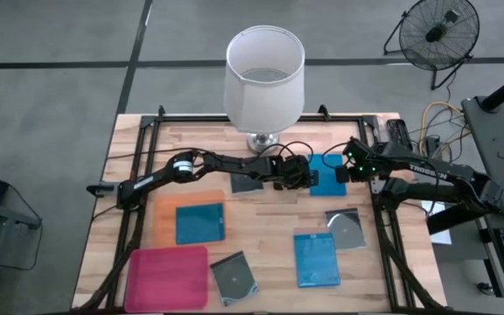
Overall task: Pick & place jewel cases by type
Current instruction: Put the top blue cd case into the orange bin
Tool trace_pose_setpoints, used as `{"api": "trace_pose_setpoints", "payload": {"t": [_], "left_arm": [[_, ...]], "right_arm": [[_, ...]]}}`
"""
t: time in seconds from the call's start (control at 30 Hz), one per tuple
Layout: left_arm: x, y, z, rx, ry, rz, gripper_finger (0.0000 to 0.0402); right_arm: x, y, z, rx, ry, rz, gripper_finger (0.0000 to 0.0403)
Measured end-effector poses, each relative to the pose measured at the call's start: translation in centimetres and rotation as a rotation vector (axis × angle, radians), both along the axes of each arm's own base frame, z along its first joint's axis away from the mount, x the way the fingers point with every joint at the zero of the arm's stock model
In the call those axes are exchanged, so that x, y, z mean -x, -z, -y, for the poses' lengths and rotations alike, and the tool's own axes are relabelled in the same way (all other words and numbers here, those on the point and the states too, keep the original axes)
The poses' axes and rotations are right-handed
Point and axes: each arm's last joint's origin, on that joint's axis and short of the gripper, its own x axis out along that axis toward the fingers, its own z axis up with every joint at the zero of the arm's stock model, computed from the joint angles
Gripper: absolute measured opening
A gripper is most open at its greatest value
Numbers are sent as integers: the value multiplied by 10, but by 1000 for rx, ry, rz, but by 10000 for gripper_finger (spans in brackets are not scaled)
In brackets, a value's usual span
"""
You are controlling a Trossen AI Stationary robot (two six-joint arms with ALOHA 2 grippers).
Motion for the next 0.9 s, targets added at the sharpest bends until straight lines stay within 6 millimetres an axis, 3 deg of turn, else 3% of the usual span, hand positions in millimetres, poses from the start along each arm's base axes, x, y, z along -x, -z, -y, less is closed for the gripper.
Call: {"api": "trace_pose_setpoints", "payload": {"t": [0.67, 0.9], "left_arm": [[0, 0, 0, -1, 2, 3, 131], [-1, -1, 0, 1, 4, 17, 131]], "right_arm": [[1, 40, -1, -7, 30, 37, 8], [-4, 36, 2, -9, 1, 28, 9]]}}
